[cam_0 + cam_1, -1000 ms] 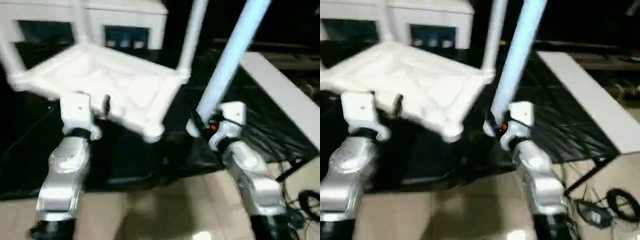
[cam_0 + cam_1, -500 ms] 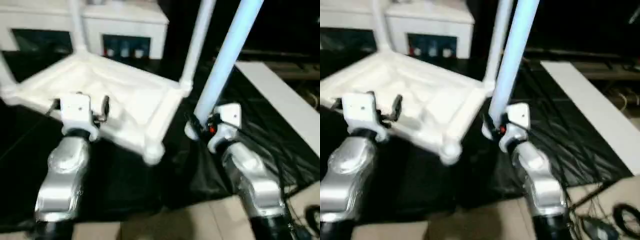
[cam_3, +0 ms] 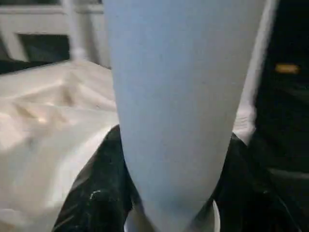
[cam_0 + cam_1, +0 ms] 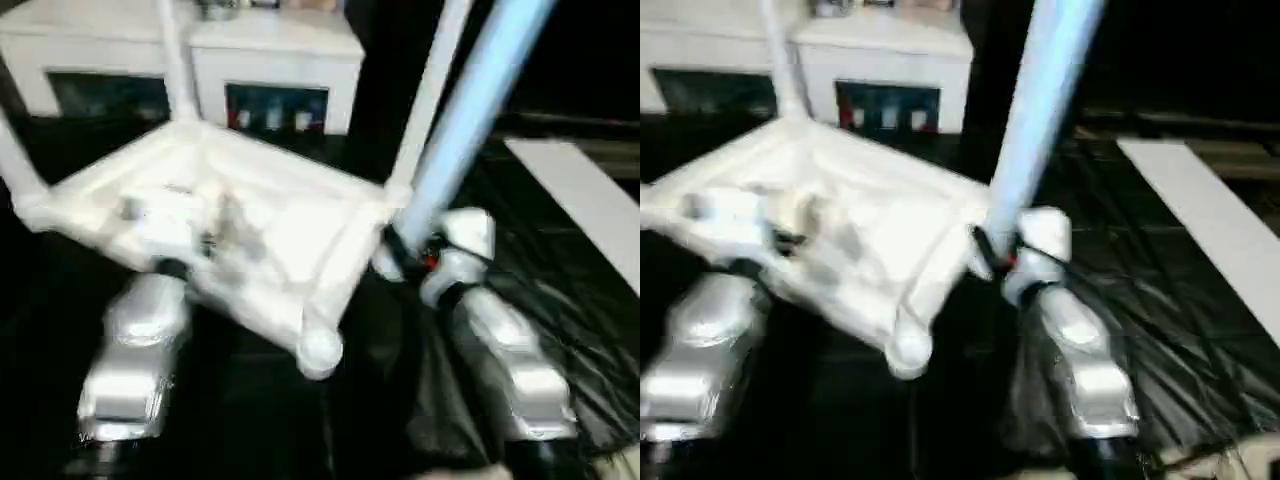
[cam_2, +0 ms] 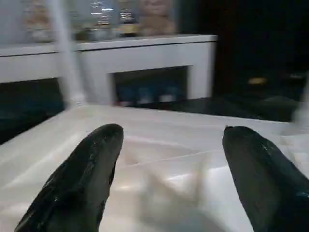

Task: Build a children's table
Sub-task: Move to table, then rotate table base

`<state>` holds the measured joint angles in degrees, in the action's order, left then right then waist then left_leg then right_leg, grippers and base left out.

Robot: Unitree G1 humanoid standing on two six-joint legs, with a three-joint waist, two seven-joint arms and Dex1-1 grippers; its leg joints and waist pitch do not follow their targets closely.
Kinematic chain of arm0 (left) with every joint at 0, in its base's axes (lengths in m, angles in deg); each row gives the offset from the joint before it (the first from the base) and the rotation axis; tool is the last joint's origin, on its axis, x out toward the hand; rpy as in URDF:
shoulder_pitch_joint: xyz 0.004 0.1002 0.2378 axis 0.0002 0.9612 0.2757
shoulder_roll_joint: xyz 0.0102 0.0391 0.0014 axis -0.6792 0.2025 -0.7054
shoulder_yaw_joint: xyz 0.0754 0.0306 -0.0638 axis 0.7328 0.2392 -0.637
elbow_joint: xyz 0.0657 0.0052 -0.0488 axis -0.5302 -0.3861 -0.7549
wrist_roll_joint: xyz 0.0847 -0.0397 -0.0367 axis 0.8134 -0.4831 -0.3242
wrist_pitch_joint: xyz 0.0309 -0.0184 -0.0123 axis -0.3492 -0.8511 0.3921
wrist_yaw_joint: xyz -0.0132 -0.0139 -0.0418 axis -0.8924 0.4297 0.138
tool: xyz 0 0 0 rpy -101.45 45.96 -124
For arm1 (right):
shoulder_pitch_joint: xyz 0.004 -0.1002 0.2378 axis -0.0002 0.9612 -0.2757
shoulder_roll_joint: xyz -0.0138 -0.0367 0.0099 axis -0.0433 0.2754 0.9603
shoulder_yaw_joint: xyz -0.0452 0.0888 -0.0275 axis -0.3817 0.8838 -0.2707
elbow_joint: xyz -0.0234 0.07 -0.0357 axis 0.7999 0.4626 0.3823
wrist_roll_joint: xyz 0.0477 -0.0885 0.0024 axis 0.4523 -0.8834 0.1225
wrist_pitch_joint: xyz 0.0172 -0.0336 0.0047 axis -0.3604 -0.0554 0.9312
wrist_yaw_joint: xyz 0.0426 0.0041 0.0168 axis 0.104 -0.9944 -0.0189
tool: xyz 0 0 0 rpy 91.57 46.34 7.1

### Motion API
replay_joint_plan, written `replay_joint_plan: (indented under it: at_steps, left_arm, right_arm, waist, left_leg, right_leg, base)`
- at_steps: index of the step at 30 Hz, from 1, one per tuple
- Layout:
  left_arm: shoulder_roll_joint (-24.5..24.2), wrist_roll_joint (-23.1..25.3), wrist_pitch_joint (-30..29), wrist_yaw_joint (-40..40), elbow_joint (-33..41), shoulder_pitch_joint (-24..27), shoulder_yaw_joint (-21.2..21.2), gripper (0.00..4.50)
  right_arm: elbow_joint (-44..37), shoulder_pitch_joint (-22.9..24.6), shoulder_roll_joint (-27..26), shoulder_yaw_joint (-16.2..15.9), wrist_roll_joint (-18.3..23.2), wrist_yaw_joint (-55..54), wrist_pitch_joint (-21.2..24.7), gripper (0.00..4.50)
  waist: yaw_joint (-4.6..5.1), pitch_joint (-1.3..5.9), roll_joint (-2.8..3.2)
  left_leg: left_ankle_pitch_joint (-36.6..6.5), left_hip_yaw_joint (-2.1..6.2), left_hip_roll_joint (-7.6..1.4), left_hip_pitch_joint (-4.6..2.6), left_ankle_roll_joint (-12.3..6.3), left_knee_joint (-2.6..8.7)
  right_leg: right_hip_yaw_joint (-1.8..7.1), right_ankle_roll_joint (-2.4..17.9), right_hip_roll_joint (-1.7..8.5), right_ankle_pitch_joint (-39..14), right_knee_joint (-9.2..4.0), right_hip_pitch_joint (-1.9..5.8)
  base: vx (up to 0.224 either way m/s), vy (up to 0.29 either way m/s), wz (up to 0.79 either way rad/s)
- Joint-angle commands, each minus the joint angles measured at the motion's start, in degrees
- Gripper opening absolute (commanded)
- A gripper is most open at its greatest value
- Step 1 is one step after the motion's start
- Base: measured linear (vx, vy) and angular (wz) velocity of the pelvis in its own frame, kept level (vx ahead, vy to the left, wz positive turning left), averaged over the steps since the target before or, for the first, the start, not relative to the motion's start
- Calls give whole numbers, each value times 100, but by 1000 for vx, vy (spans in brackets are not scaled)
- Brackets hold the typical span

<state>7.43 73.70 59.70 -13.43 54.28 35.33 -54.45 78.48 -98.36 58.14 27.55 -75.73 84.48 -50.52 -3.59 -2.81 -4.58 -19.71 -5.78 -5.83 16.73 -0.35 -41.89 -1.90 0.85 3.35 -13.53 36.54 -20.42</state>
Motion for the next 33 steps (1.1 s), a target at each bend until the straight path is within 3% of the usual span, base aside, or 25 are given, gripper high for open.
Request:
replay_joint_plan:
  at_steps: [1, 2, 3, 4, 5, 6, 7, 8, 9, 10, 11, 12, 13, 14, 15, 16, 17, 18, 19, 22, 26, 28, 33]
  left_arm:
    - [-252, -208, -126, 487, -84, -26, -34, 375]
    - [-512, -516, -131, 1240, -134, 41, 96, 375]
    - [-740, -689, -24, 1806, -153, 90, 195, 375]
    - [-880, -788, 59, 2148, -161, 119, 252, 375]
    - [-1005, -861, 94, 2426, -176, 134, 300, 375]
    - [-1229, -948, 46, 2845, -207, 125, 395, 375]
    - [-1289, -966, 21, 2948, -214, 120, 421, 375]
    - [-1442, -1009, -40, 3215, -241, 98, 490, 375]
    - [-1713, -1023, -24, 3675, -331, 18, 621, 375]
    - [-1947, -1039, -16, 4082, -421, -73, 740, 375]
    - [-2159, -1028, 13, 4454, -493, -162, 874, 375]
    - [-2417, -1006, 54, 4952, -595, -292, 1071, 375]
    - [-2447, -999, 62, 5012, -613, -312, 1098, 375]
    - [-2593, -935, 113, 5343, -719, -426, 1273, 375]
    - [-2635, -915, 136, 5459, -757, -465, 1331, 375]
    - [-2672, -882, 145, 5623, -839, -550, 1424, 375]
    - [-2672, -882, 145, 5623, -839, -550, 1424, 375]
    - [-2654, -632, 285, 5857, -1133, -851, 1712, 375]
    - [-2643, -573, 331, 5895, -1213, -927, 1775, 375]
    - [-2557, -388, 560, 5958, -1551, -1201, 1953, 375]
    - [-2465, -190, 770, 6042, -1933, -1471, 2123, 375]
    - [-2367, 334, 1213, 5935, -2610, -1865, 2401, 375]
    - [-2423, 749, 1593, 6031, -3224, -2205, 2665, 348]
  right_arm:
    - [-238, -66, 5, -106, 223, 258, 16, 191]
    - [-304, -39, 103, -136, 351, 472, 53, 191]
    - [-368, -29, 165, -112, 522, 642, 158, 191]
    - [-409, -25, 202, -92, 631, 746, 230, 191]
    - [-444, -24, 226, -65, 734, 829, 296, 191]
    - [-492, -22, 286, -33, 830, 950, 362, 191]
    - [-502, -23, 305, -28, 846, 978, 372, 191]
    - [-526, -24, 352, -13, 880, 1057, 400, 191]
    - [-590, -6, 475, -27, 952, 1273, 449, 191]
    - [-645, 14, 593, -46, 1042, 1489, 513, 191]
    - [-696, 40, 721, -88, 1080, 1692, 527, 191]
    - [-764, 75, 896, -133, 1167, 1937, 619, 191]
    - [-773, 79, 918, -136, 1185, 1970, 637, 191]
    - [-811, 103, 1035, -151, 1249, 2127, 695, 191]
    - [-822, 111, 1076, -156, 1266, 2172, 725, 191]
    - [-841, 128, 1165, -176, 1285, 2266, 766, 191]
    - [-841, 128, 1165, -176, 1285, 2266, 766, 191]
    - [-835, 135, 1349, -200, 1252, 2423, 774, 191]
    - [-829, 133, 1387, -200, 1254, 2448, 770, 191]
    - [-805, 122, 1464, -158, 1284, 2475, 756, 191]
    - [-805, 129, 1539, -159, 1248, 2537, 739, 191]
    - [-822, 163, 1616, -201, 1175, 2583, 697, 191]
    - [-865, 212, 1707, -316, 1146, 2671, 688, 191]
  waist:
    - [-271, 317, 48]
    - [-239, 298, 143]
    - [-205, 314, 234]
    - [-139, 390, 469]
    - [-9, 440, 539]
    - [-56, 447, 508]
    - [-109, 471, 441]
    - [-145, 479, 408]
    - [-185, 452, 361]
    - [-209, 397, 333]
    - [-207, 358, 325]
    - [-202, 309, 347]
    - [-183, 241, 316]
    - [-172, 173, 299]
    - [-171, 142, 294]
    - [-171, 157, 298]
    - [-171, 159, 294]
    - [-174, 169, 319]
    - [-200, 173, 311]
    - [-213, 210, 282]
    - [-221, 217, 277]
    - [-240, 239, 272]
    - [-253, 291, 283]
  left_leg:
    - [670, 193, -274, 742, 120, 0]
    - [1369, 220, -425, 734, 278, 370]
    - [1953, 178, -483, 674, 276, 747]
    - [2668, 201, -598, 404, 6, 999]
    - [3590, 439, -904, 89, -307, 810]
    - [3764, 421, -947, 48, -382, 762]
    - [4112, 304, -786, 152, -349, 712]
    - [4044, 220, -679, 207, -251, 707]
    - [3548, 112, -552, 365, -29, 789]
    - [2326, 35, -543, 413, 193, 900]
    - [1635, 14, -547, 428, 279, 975]
    - [343, -18, -602, 369, 425, 1089]
    - [-564, -53, -612, 341, 514, 1198]
    - [-1216, -80, -641, 286, 593, 1249]
    - [-1442, -80, -652, 254, 613, 1269]
    - [-1625, -71, -693, 233, 693, 1273]
    - [-1601, -64, -701, 246, 699, 1284]
    - [-1500, -59, -710, 272, 709, 1301]
    - [-1453, -82, -704, 231, 691, 1296]
    - [-1035, -104, -708, 306, 657, 1295]
    - [-901, -126, -712, 302, 599, 1277]
    - [-782, -148, -707, 294, 563, 1256]
    - [-333, -171, -726, 331, 481, 1241]
  right_leg:
    - [904, 2171, 1126, -1367, -718, 913]
    - [546, 2290, 867, 146, -543, 711]
    - [241, 2018, 556, 634, -364, 576]
    - [-67, 1234, 46, 1041, -80, 279]
    - [-18, 737, 84, 1149, 114, -123]
    - [57, 648, 210, 1196, 40, -176]
    - [137, 659, 304, 1707, -44, -98]
    - [162, 689, 313, 1913, -61, -52]
    - [174, 750, 299, 2093, -69, 90]
    - [189, 798, 350, 1589, -164, 119]
    - [207, 838, 385, 1191, -217, 150]
    - [229, 913, 419, 296, -305, 131]
    - [247, 901, 439, -728, -414, 137]
    - [268, 836, 506, -1821, -520, 75]
    - [280, 750, 542, -2378, -592, 47]
    - [291, 678, 604, -2880, -633, 25]
    - [291, 646, 615, -2954, -644, 32]
    - [294, 604, 620, -2917, -643, 41]
    - [299, 523, 586, -2859, -664, 5]
    - [292, 618, 610, -2444, -606, 58]
    - [282, 667, 594, -2313, -601, 36]
    - [280, 671, 586, -2115, -586, 42]
    - [260, 914, 553, -932, -472, 88]
  base:
    - [130, -18, -3]
    - [115, 10, -1]
    - [103, 41, -3]
    - [103, 41, -3]
    - [96, 55, -1]
    - [57, 50, 3]
    - [57, 50, 3]
    - [7, 52, -2]
    - [0, 0, 0]
    - [0, 0, 0]
    - [-73, 5, 0]
    - [-81, -18, 1]
    - [-81, -18, 1]
    - [-79, -26, 1]
    - [-78, -24, -1]
    - [-78, -24, -1]
    - [-69, -16, -6]
    - [-59, -14, -5]
    - [-59, -14, -5]
    - [-17, -5, 0]
    - [0, 0, 0]
    - [0, 0, 0]
    - [12, 0, -1]
